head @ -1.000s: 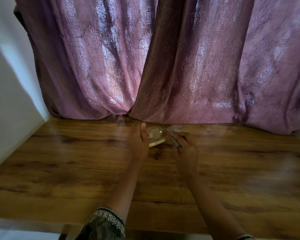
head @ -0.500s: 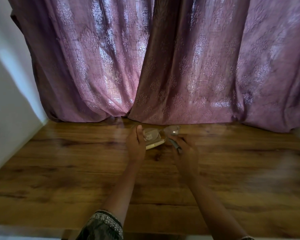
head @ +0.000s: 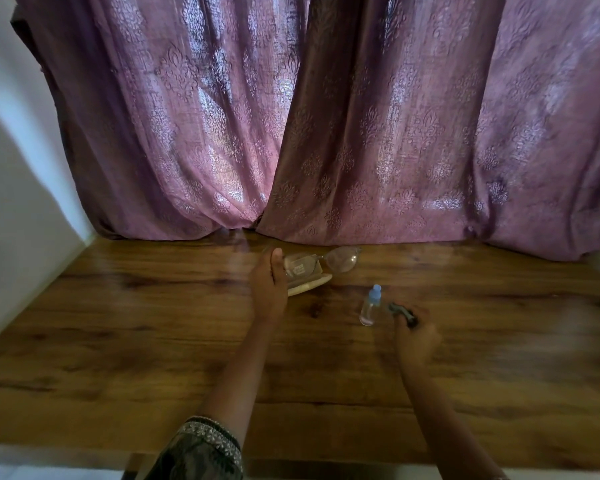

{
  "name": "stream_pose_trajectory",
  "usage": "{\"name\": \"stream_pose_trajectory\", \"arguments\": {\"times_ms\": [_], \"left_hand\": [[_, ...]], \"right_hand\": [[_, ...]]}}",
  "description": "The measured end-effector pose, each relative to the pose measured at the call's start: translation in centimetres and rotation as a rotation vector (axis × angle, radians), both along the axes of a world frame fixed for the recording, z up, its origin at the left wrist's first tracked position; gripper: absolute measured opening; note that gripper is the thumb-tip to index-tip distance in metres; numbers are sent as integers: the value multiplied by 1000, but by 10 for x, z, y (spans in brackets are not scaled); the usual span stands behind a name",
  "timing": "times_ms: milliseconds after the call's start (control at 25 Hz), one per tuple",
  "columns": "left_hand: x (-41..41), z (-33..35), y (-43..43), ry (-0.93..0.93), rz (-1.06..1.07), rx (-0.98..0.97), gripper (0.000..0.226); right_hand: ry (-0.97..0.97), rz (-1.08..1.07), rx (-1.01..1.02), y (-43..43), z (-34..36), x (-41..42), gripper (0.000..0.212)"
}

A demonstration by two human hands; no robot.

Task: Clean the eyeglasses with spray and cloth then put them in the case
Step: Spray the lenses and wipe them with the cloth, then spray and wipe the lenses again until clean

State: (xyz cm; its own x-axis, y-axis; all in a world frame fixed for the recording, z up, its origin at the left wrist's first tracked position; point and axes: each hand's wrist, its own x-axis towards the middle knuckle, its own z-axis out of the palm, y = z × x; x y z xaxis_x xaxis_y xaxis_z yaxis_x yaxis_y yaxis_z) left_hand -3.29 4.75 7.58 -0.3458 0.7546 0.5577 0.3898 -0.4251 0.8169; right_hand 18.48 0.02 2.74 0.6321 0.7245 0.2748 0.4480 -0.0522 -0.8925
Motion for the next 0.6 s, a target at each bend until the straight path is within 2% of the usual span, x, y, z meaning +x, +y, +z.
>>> {"name": "stream_pose_trajectory", "arguments": {"times_ms": [80, 240, 320, 440, 520, 600], "left_hand": [[-1, -1, 0, -10, -8, -6, 34], [-1, 1, -1, -6, -22, -15, 33], [-1, 0, 0, -7, -16, -23, 36], [1, 7, 1, -49, -11, -45, 36], [3, 18, 0, -141, -57, -46, 40], [4, 25, 2, -272, -153, -55, 42]], "right_hand": [[-41, -30, -134, 0, -22, 11, 24], [-22, 90, -422, 0, -53, 25, 28], [-49, 112, -454, -3, -55, 26, 39], [-84, 48, -188, 1, -30, 20, 49], [1, 73, -8, 8, -4, 15, 44], [102, 165, 134, 15, 19, 10, 32]]}}
